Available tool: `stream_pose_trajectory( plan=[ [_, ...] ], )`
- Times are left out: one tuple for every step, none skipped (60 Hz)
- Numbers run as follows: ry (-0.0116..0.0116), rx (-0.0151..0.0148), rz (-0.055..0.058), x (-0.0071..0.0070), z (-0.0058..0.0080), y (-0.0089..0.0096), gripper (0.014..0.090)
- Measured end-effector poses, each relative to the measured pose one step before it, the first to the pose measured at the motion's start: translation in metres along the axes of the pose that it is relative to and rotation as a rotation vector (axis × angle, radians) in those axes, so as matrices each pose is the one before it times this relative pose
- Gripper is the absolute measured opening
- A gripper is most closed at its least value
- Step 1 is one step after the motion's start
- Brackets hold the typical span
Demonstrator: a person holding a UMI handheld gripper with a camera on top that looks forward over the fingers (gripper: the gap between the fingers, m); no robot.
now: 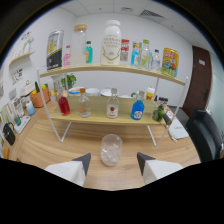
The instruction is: Make me a cup of Vodka Sunrise.
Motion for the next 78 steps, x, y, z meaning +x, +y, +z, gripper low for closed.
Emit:
stream_pose_trajectory(
  plan=[
    [-0.00085,-0.00032,0.0033,-0.00033,0.00007,0.00004,0.0864],
    [-0.00031,-0.00046,0.0038,-0.00020,0.00003,0.00012,0.0864],
    [-0.00016,-0.00046,0.0034,-0.00004,0.00001,0.00008,0.0865],
    [0.00041,-0.00121,0.0029,0.00008,0.00013,0.00023,0.0864],
    [-0.00010,-0.00135,0.0026,-0.00024,0.00000,0.00041,0.0864],
    [0.00029,-0.00165,0.0024,-0.00013,-0.00017,0.00045,0.0863],
    [0.00035,-0.00065,0.0021,-0.00020,-0.00013,0.00032,0.0862],
    [0.00108,-0.00065,0.0019,-0.00013,-0.00032,0.00055,0.0863],
    [0.00157,-0.00150,0.0012,-0.00009,-0.00047,0.00064,0.0862],
    [0.00211,-0.00208,0.0012,-0.00022,-0.00065,0.00089,0.0862],
    [0.00242,-0.00271,0.0004,-0.00137,-0.00090,0.00215,0.0861],
    [0.00139,-0.00361,0.0020,0.00011,-0.00081,0.00128,0.0862],
    [0.00099,-0.00321,0.0016,-0.00074,-0.00096,0.00151,0.0860],
    [0.00095,-0.00345,0.0018,-0.00038,-0.00110,0.00159,0.0860],
    [0.00164,-0.00331,0.0023,-0.00064,-0.00107,0.00223,0.0860],
    [0.00211,-0.00276,0.0028,-0.00061,-0.00135,0.00241,0.0860],
    [0.00204,-0.00193,0.0025,-0.00118,-0.00117,0.00225,0.0859],
    [0.00151,-0.00209,0.0025,-0.00157,-0.00105,0.00226,0.0860],
    [0.00066,-0.00309,0.0020,-0.00134,-0.00074,0.00246,0.0858],
    [0.00078,-0.00392,0.0022,-0.00138,-0.00112,0.00300,0.0855],
    [0.00065,-0.00375,0.0025,-0.00220,-0.00074,0.00300,0.0855],
    [-0.00037,-0.00303,0.0033,-0.00271,-0.00067,0.00261,0.0852],
    [-0.00188,-0.00234,0.0038,-0.00326,-0.00098,0.00251,0.0849],
    [-0.00225,-0.00142,0.0042,-0.00385,-0.00066,0.00193,0.0849],
    [-0.00319,-0.00046,0.0044,-0.00417,-0.00094,0.00191,0.0850],
    [-0.00340,-0.00007,0.0042,-0.00463,-0.00070,0.00169,0.0850],
    [-0.00472,-0.00072,0.0035,-0.00507,0.00033,0.00158,0.0850],
    [-0.00489,0.00054,0.0023,-0.00552,-0.00031,0.00105,0.0850],
    [-0.00555,-0.00026,0.0030,-0.00534,0.00047,0.00091,0.0851],
    [-0.00604,0.00256,0.0022,-0.00578,0.00029,0.00037,0.0850],
    [-0.00660,0.00464,0.0024,-0.00598,0.00041,-0.00030,0.0851],
    [-0.00593,0.00529,0.0028,-0.00611,0.00069,-0.00061,0.0849],
    [-0.00507,0.00527,0.0025,-0.00638,0.00071,-0.00105,0.0849],
    [-0.00510,0.00582,0.0021,-0.00606,0.00111,-0.00171,0.0849],
    [-0.00606,0.00741,0.0021,-0.00550,0.00116,-0.00168,0.0851],
    [-0.00682,0.00891,0.0024,-0.00630,0.00129,-0.00238,0.0851],
    [-0.00713,0.00974,0.0027,-0.00638,0.00181,-0.00281,0.0850],
    [-0.00578,0.01058,0.0024,-0.00608,0.00212,-0.00291,0.0851],
    [-0.00443,0.01123,0.0019,-0.00514,0.00210,-0.00310,0.0851],
    [-0.00463,0.01121,0.0019,-0.00493,0.00223,-0.00362,0.0851],
    [-0.00571,0.01105,0.0023,-0.00529,0.00279,-0.00385,0.0853],
    [-0.00602,0.01112,0.0024,-0.00551,0.00309,-0.00398,0.0854],
    [-0.00523,0.01162,0.0022,-0.00504,0.00309,-0.00403,0.0853],
    [-0.00451,0.01155,0.0021,-0.00448,0.00341,-0.00425,0.0853],
    [-0.00428,0.01163,0.0024,-0.00431,0.00350,-0.00418,0.0853],
    [-0.00377,0.01083,0.0024,-0.00364,0.00372,-0.00426,0.0853],
    [-0.00409,0.01082,0.0028,-0.00403,0.00412,-0.00404,0.0853],
    [-0.00491,0.01077,0.0029,-0.00397,0.00416,-0.00384,0.0854],
    [-0.00471,0.01090,0.0026,-0.00369,0.00466,-0.00363,0.0854],
    [-0.00424,0.01017,0.0022,-0.00322,0.00506,-0.00333,0.0853],
    [-0.00284,0.00813,0.0014,-0.00258,0.00519,-0.00328,0.0853],
    [-0.00205,0.00589,0.0010,-0.00247,0.00492,-0.00274,0.0854],
    [-0.00199,0.00509,0.0006,-0.00206,0.00524,-0.00265,0.0852],
    [-0.00171,0.00506,-0.0003,-0.00166,0.00528,-0.00290,0.0853],
    [-0.00079,0.00603,-0.0009,-0.00150,0.00485,-0.00324,0.0853],
    [-0.00088,0.00625,-0.0015,-0.00180,0.00505,-0.00296,0.0850],
    [-0.00021,0.00655,-0.0017,-0.00139,0.00482,-0.00262,0.0851],
    [-0.00009,0.00237,-0.0038,-0.00141,0.00248,-0.00504,0.0850],
    [0.00010,0.00620,-0.0025,-0.00090,0.00426,-0.00320,0.0850],
    [0.00077,0.01008,-0.0004,-0.00094,0.00681,-0.00082,0.0853],
    [0.00111,0.00100,-0.0046,-0.00106,0.00278,-0.00469,0.0851],
    [0.00110,0.00962,-0.0002,-0.00082,0.00708,-0.00022,0.0851],
    [0.00170,0.00509,-0.0027,-0.00061,0.00500,-0.00251,0.0851],
    [0.00228,0.00442,-0.0026,-0.00051,0.00463,-0.00214,0.0850],
    [0.00132,0.00119,-0.0027,-0.00029,0.00676,-0.00357,0.0848],
    [0.00227,0.00477,-0.0012,-0.00008,0.00351,-0.00163,0.0848],
    [0.00272,0.00695,-0.0003,0.00022,0.00347,-0.00225,0.0846],
    [0.00365,0.00594,0.0001,0.00025,0.00176,-0.00329,0.0842],
    [0.00125,0.00565,0.0010,-0.00036,0.00408,-0.00184,0.0841],
    [-0.00111,0.00286,0.0002,-0.00056,0.00409,-0.00119,0.0835],
    [-0.00194,0.00078,-0.0007,-0.00092,0.00387,-0.00087,0.0827],
    [-0.00187,0.00037,-0.0018,-0.00083,0.00386,-0.00084,0.0817],
    [0.00050,-0.00020,-0.0020,-0.00033,0.00376,-0.00088,0.0810],
    [0.00213,0.00015,-0.0021,-0.00004,0.00358,-0.00105,0.0806],
    [0.00198,0.00057,-0.0016,-0.00011,0.00334,-0.00106,0.0803],
    [0.00026,0.00149,-0.0016,-0.00062,0.00309,-0.00128,0.0796],
    [-0.00026,0.00452,-0.0013,-0.00102,0.00384,0.00080,0.0785],
    [-0.00134,-0.00007,-0.0018,-0.00080,0.00318,-0.00074,0.0773]
  ],
)
